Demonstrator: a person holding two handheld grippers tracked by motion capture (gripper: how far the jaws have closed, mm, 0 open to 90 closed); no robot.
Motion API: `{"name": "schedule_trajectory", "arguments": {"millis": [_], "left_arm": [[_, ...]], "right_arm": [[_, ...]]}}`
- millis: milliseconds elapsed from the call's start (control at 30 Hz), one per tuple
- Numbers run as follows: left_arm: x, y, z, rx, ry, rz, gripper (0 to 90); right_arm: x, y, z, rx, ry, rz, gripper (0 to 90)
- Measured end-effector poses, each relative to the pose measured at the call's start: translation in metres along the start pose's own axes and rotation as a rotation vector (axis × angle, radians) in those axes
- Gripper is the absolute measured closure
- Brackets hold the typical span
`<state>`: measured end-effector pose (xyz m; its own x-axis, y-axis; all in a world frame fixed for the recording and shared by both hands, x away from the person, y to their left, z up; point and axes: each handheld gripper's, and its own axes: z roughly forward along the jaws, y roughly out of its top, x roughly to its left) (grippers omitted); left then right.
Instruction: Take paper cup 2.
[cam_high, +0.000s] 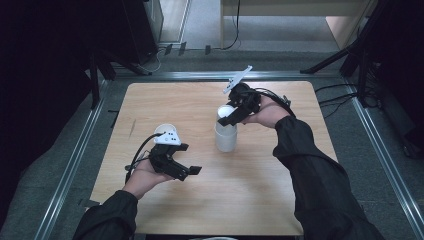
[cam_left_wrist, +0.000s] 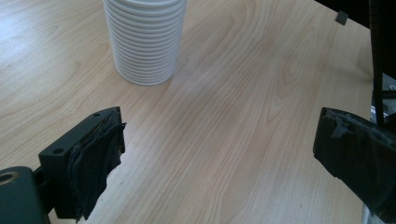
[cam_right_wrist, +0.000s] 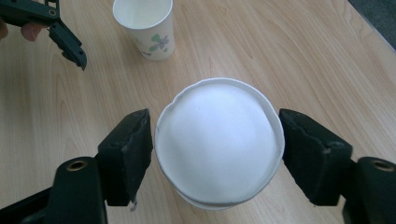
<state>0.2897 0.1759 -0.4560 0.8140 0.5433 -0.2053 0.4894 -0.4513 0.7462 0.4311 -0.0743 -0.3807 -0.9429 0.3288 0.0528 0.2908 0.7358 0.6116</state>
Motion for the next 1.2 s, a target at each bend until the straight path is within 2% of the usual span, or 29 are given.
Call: {"name": "schedule_trajectory", "arguments": {"millis": [200, 867, 1200], "left_arm": [[-0.0004, 0.0, 0.0005, 0.002, 0.0, 0.001, 2.3], [-0.0001, 0.0, 0.001, 0.0, 0.002, 0.001, 2.3], [0.0003, 0.0002, 0.0018, 0.0, -0.001, -0.001, 2.3]], "right_arm": [[0.0003, 0.0009, -0.0009, 0.009, -0.012, -0.009, 33.7], [0.0006, 0.0028, -0.0048, 0.015, -0.019, -0.026, 35.1], [0.0008, 0.0042, -0.0079, 0.011, -0.021, -0.019, 35.2]]}}
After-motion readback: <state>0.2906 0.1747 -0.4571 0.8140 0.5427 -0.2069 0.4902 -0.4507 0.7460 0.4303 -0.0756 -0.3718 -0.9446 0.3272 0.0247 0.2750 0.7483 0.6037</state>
